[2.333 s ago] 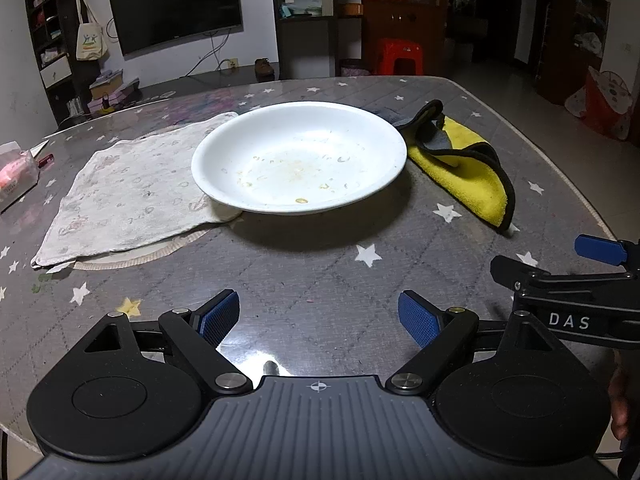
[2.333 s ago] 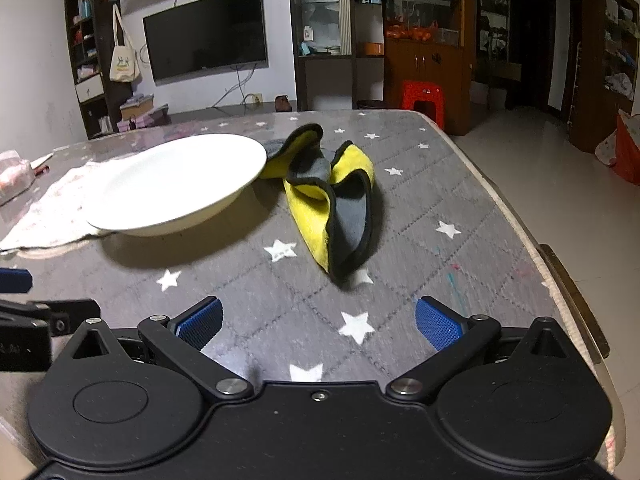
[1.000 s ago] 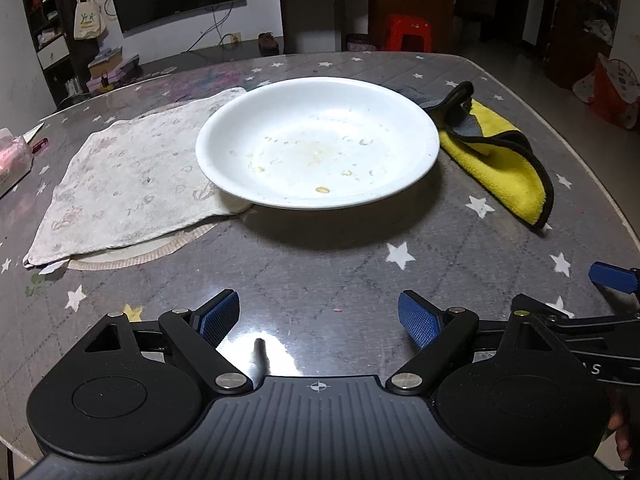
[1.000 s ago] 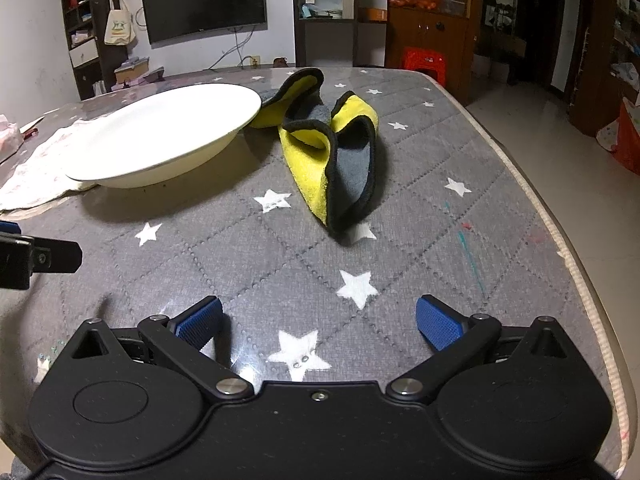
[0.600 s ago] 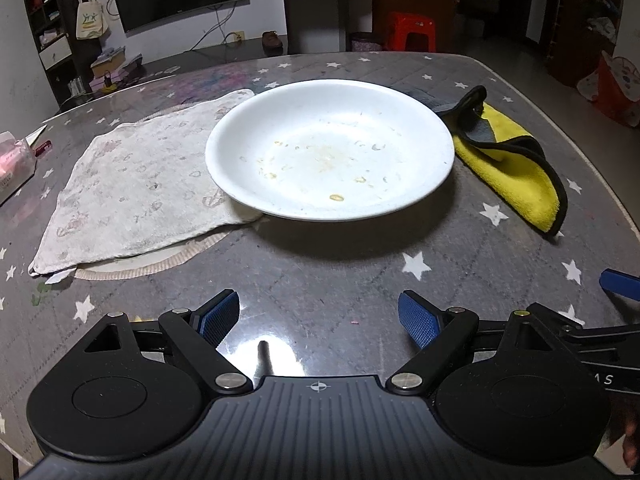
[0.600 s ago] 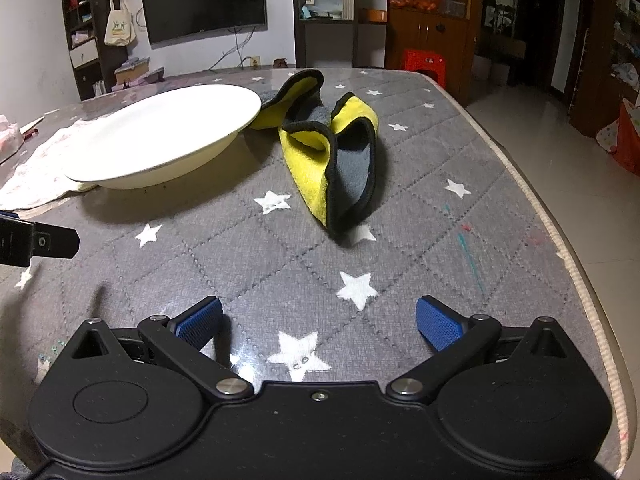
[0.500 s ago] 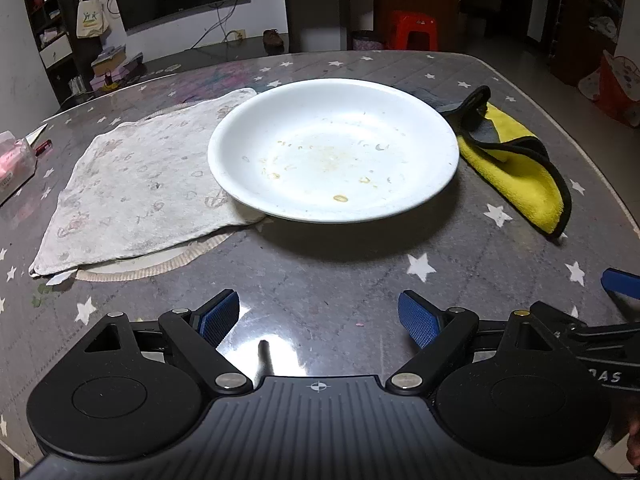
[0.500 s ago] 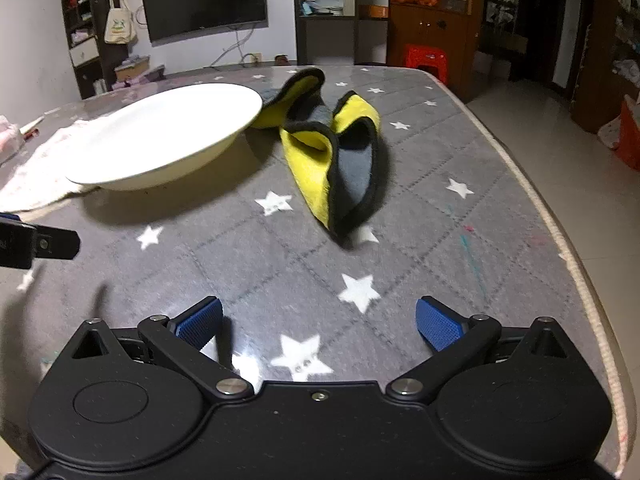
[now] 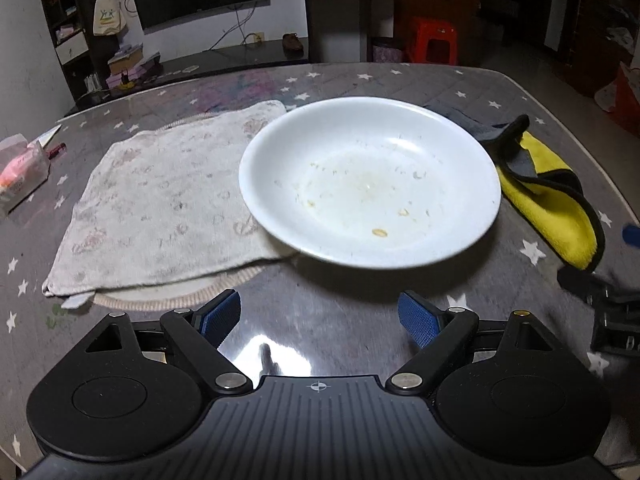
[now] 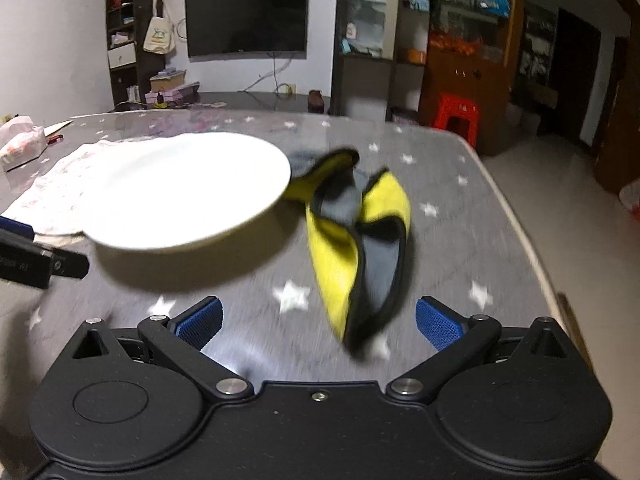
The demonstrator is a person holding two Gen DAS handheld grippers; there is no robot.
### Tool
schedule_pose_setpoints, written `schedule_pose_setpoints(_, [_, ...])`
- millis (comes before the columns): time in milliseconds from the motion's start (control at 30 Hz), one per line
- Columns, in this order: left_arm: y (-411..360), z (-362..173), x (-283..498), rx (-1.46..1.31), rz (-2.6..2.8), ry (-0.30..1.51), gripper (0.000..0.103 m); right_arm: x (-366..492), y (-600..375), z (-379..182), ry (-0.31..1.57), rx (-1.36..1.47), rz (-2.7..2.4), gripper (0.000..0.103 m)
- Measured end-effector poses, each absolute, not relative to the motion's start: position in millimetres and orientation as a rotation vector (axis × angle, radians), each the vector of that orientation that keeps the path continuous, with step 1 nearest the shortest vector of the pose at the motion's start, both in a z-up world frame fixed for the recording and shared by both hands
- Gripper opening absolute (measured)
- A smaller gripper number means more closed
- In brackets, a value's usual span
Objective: Clean bowl
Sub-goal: 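Close the right tool on the yellow-and-grey cloth and lift it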
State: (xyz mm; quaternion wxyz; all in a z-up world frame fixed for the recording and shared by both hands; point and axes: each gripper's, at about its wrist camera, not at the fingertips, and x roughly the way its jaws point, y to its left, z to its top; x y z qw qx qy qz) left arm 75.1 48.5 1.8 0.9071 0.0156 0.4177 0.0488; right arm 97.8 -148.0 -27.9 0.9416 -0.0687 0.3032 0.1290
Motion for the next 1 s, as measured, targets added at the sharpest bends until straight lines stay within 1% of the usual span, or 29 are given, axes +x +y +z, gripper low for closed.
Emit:
schedule_pose_setpoints(200, [39.6,2.1,81.0,0.046,0.066,0.864,0.086,138.8,-149.6,-25.0,0.596,-0.176,0.259,0.103])
schedule_pose_setpoints(433, [24.9,5.3,86.4,0.100,0.014,0.843,0.081,183.0,-154.6,-41.0,0.661,-0.189,0.282,0.103])
schedule_pose_setpoints(633, [17.1,5.1,92.4,0.134,-0.021,0.836,0.075,196.7,-156.4,-51.4,0.699,-0.174,0.304,0.103])
schedule_pose_setpoints(667, [15.8,5.0,93.4,0.140,-0.027,0.835,0.075,196.6,-156.0,-52.4,0.702,-0.172,0.305,0.102])
schedule_pose_setpoints(767, [11.9,4.9,96.4,0.157,-0.044,0.831,0.073,196.3,-155.9,-54.4,0.708,-0.166,0.315,0.093])
schedule_pose_setpoints(833, [9.3,4.9,98.3,0.168,-0.056,0.829,0.071,195.6,-155.9,-55.5,0.711,-0.162,0.321,0.090])
schedule_pose_setpoints(900, [6.0,4.7,100.1,0.185,-0.068,0.824,0.070,195.6,-153.0,-53.1,0.709,-0.180,0.329,0.082])
schedule_pose_setpoints(1000, [-2.5,3.2,103.8,0.233,-0.098,0.814,0.068,193.6,-152.4,-52.3,0.707,-0.193,0.335,0.077])
